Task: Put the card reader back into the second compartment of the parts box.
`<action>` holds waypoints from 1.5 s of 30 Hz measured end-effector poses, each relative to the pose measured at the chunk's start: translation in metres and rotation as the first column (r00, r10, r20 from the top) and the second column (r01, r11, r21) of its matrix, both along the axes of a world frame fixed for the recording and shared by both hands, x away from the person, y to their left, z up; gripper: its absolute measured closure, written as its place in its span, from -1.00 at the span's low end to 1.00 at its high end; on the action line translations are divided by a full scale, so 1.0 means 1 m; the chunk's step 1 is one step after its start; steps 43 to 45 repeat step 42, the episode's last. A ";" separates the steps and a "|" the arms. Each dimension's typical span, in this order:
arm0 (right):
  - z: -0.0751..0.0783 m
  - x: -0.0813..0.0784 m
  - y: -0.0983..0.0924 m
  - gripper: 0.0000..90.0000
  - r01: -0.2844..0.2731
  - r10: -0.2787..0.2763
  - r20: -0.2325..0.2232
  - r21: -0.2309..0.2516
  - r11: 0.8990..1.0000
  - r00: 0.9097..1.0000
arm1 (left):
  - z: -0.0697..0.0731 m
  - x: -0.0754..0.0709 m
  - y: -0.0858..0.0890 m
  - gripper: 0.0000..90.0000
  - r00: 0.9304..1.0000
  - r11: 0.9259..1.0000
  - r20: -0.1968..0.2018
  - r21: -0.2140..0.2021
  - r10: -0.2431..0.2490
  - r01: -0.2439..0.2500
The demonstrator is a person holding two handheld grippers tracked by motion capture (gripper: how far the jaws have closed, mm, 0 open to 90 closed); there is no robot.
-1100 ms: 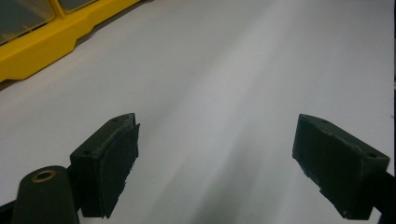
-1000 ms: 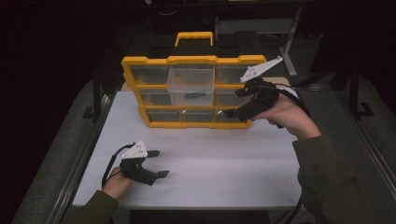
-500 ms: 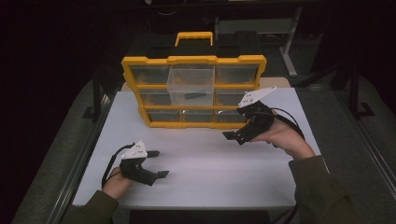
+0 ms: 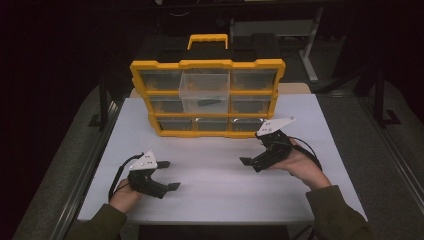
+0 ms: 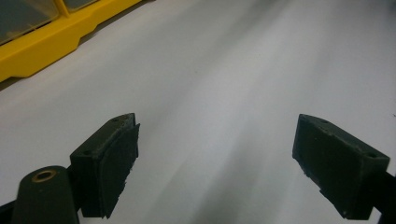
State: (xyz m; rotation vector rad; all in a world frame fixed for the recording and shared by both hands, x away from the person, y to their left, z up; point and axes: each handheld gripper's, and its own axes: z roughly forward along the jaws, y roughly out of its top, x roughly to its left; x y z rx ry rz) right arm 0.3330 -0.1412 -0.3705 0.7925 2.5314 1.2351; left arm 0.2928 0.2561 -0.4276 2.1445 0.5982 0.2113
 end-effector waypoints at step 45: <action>-0.076 -0.043 -0.047 -1.00 0.111 -0.109 -0.031 0.071 0.991 0.994 | -0.001 -0.001 0.000 -0.68 1.000 1.000 0.001 0.016 -0.005 0.005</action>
